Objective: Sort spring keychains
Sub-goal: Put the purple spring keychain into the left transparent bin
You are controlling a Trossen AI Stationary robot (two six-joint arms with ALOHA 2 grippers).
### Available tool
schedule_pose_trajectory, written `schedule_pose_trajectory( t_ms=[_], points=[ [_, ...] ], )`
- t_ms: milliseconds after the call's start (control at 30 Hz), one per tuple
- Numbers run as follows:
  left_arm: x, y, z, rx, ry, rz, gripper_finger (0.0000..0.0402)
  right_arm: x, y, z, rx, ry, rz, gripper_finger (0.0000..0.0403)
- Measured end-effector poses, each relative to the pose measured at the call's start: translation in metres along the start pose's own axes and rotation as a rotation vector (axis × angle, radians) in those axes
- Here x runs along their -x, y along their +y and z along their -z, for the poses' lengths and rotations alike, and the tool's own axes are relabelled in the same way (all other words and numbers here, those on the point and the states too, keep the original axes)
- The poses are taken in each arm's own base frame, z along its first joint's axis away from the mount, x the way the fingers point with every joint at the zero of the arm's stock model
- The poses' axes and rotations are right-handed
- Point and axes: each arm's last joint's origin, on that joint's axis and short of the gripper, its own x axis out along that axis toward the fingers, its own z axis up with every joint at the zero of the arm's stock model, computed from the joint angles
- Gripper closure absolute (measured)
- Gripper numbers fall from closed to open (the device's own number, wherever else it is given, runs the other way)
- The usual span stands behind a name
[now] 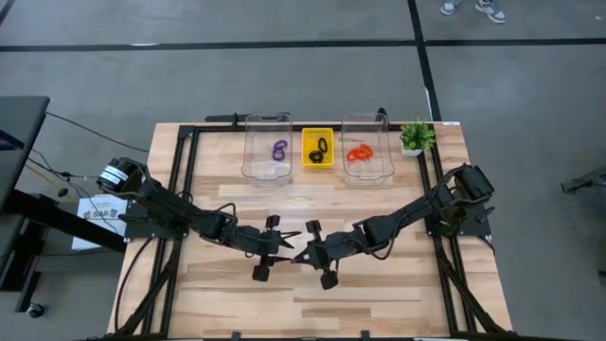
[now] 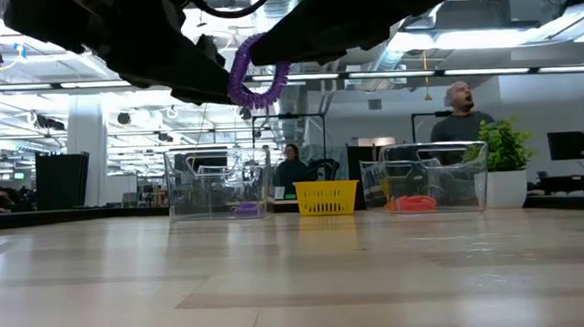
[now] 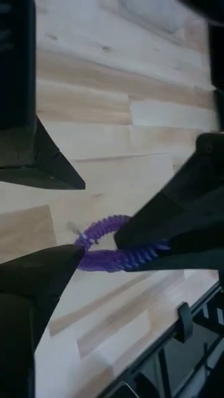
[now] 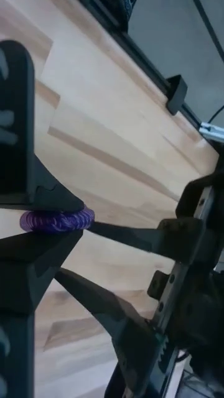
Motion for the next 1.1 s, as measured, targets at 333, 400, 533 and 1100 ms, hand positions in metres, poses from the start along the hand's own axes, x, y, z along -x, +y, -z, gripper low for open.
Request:
schedule_pose_trajectory(
  t_ms=[333,400,533,1100],
  points=[
    [-0.004,0.026,-0.001,-0.054,-0.006,-0.077,0.0249,-0.003,-0.026,0.006,0.044,0.03,0.048,0.0366],
    [-0.004,0.034,0.0,-0.063,0.001,-0.097,0.0249,-0.003,-0.032,0.008,0.063,0.042,0.059,0.0364],
    [-0.006,0.049,0.002,-0.085,0.019,-0.103,0.0252,-0.003,-0.046,0.013,0.101,0.076,0.081,0.0369],
    [-0.004,0.099,0.016,0.035,0.128,-0.129,0.0259,0.0,-0.098,0.038,0.101,0.234,0.172,0.0374]
  ],
)
